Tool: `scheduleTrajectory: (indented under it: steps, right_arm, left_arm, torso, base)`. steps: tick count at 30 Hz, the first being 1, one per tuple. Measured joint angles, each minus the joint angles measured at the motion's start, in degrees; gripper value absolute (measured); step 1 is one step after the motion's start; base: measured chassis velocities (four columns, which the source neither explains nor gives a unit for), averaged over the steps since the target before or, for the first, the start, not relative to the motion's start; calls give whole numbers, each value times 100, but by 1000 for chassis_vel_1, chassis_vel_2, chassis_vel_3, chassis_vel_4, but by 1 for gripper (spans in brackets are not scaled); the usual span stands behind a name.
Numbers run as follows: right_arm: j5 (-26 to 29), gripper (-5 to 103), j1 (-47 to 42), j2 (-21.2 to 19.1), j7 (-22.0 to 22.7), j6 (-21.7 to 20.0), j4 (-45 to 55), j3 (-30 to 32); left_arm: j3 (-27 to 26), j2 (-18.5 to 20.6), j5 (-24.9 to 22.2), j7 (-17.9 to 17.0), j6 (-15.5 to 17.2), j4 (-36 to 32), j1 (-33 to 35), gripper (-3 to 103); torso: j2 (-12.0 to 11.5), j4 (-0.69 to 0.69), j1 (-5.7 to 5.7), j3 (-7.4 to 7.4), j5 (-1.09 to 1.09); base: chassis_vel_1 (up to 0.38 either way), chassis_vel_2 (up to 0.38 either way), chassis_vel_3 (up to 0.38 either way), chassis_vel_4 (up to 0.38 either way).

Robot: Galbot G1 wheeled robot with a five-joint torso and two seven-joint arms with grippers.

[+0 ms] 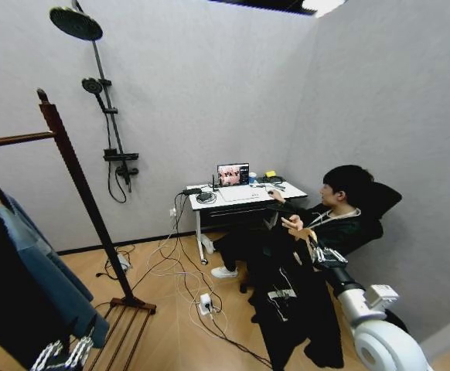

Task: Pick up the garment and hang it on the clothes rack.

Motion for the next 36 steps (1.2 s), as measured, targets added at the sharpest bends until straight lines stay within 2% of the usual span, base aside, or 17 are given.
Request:
scheduleTrajectory:
  steps: [11,14,19,36]
  right_arm:
    - [-13,9,25,-12,7,21,-1,-63]
    - [0,9,119,-125,-2,57,8,-116]
    - [26,9,318,-287,-31,109,80,-243]
    - [72,9,234,-169,-59,243,164,-219]
  left_arm:
    - [0,0,0,0,0,0,0,46]
    - [0,0,0,0,0,0,0,46]
    - [0,0,0,0,0,0,0,46]
    - [0,0,0,0,0,0,0,46]
  torso:
    - [0,2,0,0,0]
    - [0,4,0,0,0]
    - [0,1,0,0,0]
    - [0,2,0,0,1]
  base:
    - [37,36,37,43]
    - [68,35,59,49]
    - [0,0,0,0]
    - [-23,-31,34,35]
